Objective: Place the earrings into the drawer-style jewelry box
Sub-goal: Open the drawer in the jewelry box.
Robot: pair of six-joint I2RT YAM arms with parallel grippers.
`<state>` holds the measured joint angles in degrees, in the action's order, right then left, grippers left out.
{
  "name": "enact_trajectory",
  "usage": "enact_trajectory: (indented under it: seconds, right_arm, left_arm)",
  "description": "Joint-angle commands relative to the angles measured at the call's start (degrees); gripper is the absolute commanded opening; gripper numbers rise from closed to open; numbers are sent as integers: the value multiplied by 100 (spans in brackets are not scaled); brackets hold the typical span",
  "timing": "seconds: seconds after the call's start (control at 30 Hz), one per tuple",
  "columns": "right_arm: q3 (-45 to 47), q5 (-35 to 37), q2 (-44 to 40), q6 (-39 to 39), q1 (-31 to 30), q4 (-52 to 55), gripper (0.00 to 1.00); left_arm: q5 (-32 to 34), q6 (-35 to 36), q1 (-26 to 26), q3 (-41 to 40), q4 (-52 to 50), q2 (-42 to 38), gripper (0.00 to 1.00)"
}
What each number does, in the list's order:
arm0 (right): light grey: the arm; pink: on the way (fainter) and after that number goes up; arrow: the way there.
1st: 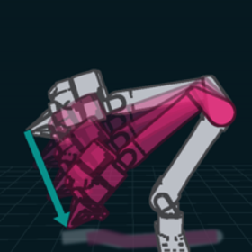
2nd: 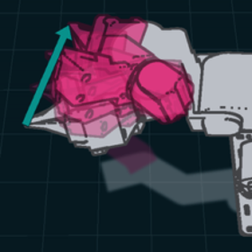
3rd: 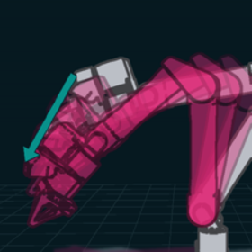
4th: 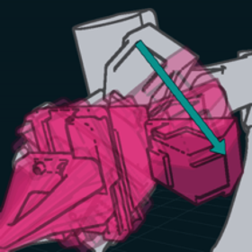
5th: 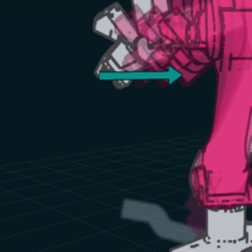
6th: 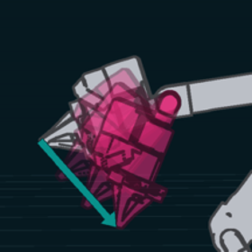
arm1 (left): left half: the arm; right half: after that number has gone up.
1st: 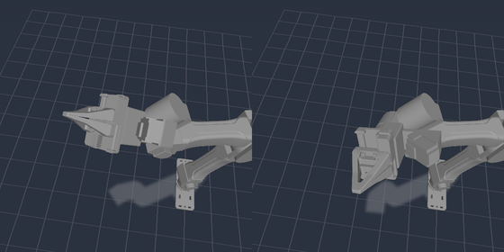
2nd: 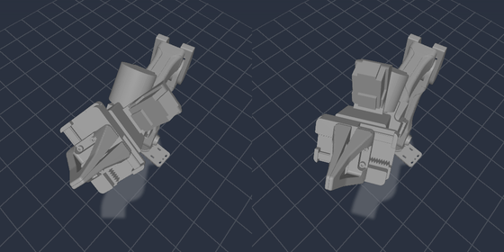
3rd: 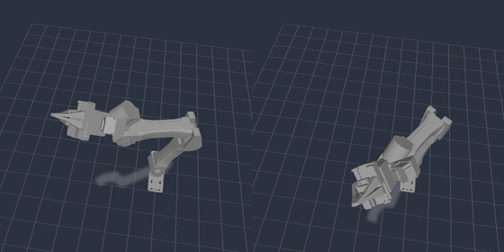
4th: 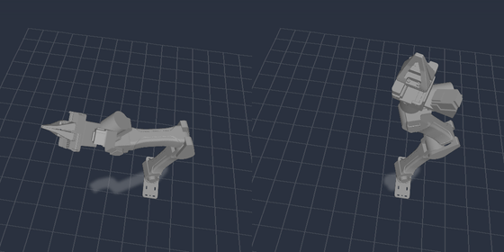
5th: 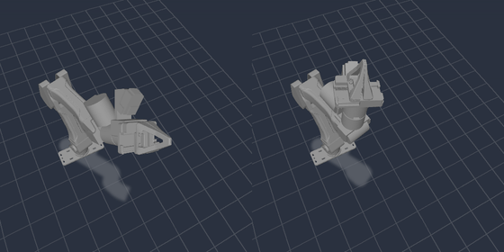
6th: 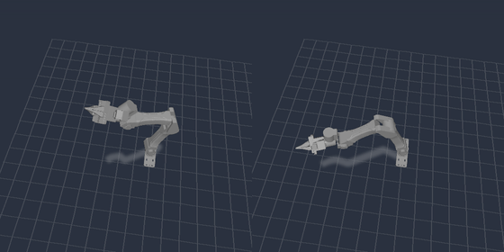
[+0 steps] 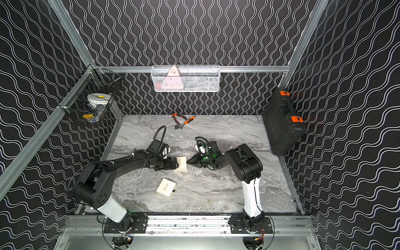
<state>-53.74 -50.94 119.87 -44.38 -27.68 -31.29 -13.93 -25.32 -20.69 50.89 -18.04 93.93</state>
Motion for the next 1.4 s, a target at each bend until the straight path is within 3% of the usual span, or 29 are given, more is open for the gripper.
enact_trajectory:
  seconds: [0.0,0.57,1.03,1.37]
  right_arm:
    - [37,-39,-64,-80,3,-198,23]
    - [-5,-48,31,-222,31,-303,23]
    - [19,-107,115,-345,-34,-463,17]
    - [230,-259,213,-1035,-31,-1432,1]
  left_arm:
    - [274,152,2,-43,-288,3,96]
    - [242,165,2,-53,-270,-6,96]
    - [258,175,0,-40,-279,2,96]
    - [416,133,2,-40,-475,24,96]
